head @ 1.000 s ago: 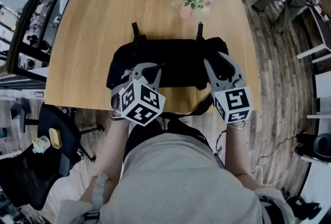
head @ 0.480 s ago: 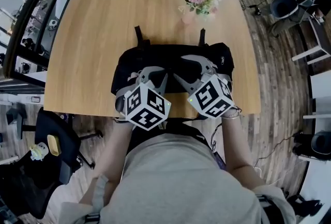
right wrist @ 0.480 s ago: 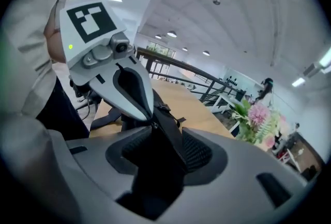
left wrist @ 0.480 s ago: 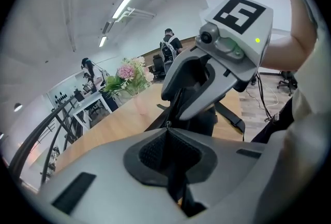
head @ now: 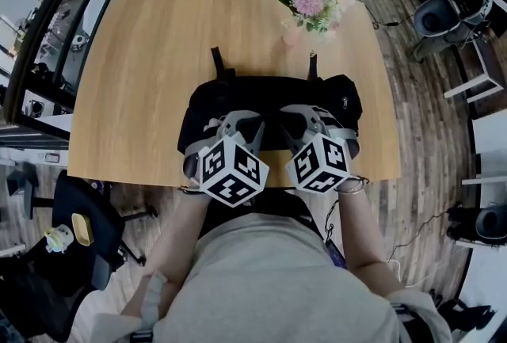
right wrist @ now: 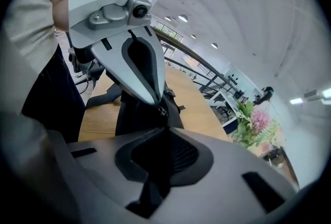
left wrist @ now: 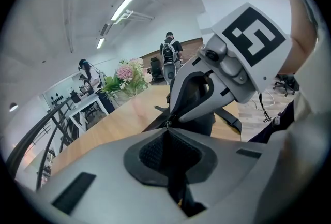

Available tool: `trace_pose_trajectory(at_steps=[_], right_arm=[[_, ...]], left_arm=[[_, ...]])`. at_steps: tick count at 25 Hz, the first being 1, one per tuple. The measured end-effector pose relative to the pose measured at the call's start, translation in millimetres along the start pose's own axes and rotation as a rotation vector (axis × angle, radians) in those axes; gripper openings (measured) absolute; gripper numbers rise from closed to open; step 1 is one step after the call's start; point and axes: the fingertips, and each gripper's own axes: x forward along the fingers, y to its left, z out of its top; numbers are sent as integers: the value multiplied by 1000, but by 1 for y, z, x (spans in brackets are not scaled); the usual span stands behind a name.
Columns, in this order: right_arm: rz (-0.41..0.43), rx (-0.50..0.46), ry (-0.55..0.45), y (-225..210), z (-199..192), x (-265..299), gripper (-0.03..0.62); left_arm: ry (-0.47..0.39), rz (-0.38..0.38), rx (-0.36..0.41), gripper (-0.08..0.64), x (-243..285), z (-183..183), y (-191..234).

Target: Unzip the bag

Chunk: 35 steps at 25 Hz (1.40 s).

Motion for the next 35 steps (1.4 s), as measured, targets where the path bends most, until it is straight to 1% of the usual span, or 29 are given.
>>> trace_pose_trajectory(at_steps=[3,8,18,22,28,32,35], right_arm=[[-21,38,1,-3,-1,-1,32],[-40,97,-2,-7,-4,-3,29],[-67,168,6,-15,-6,-2,29],[-65,176,1,-15,-6,-1,29],[-74,190,2,-14,-6,1,29],[-73,202,-1,-13,-7,1,29],[-69,210,-4,-12,-7,1,29]], left_arm=[[0,-7,-3,18,2,-1,2],[12,3,-13,18,-4,-8,10],[46,67,-63,18,-27,-35,30],[44,77,-122,18,-37,-43,38],[50,107,-142,18,-51,-55,45],[64,135,-169,18,-61,-68,52],[62,142,-191,18,-66,-73,56]])
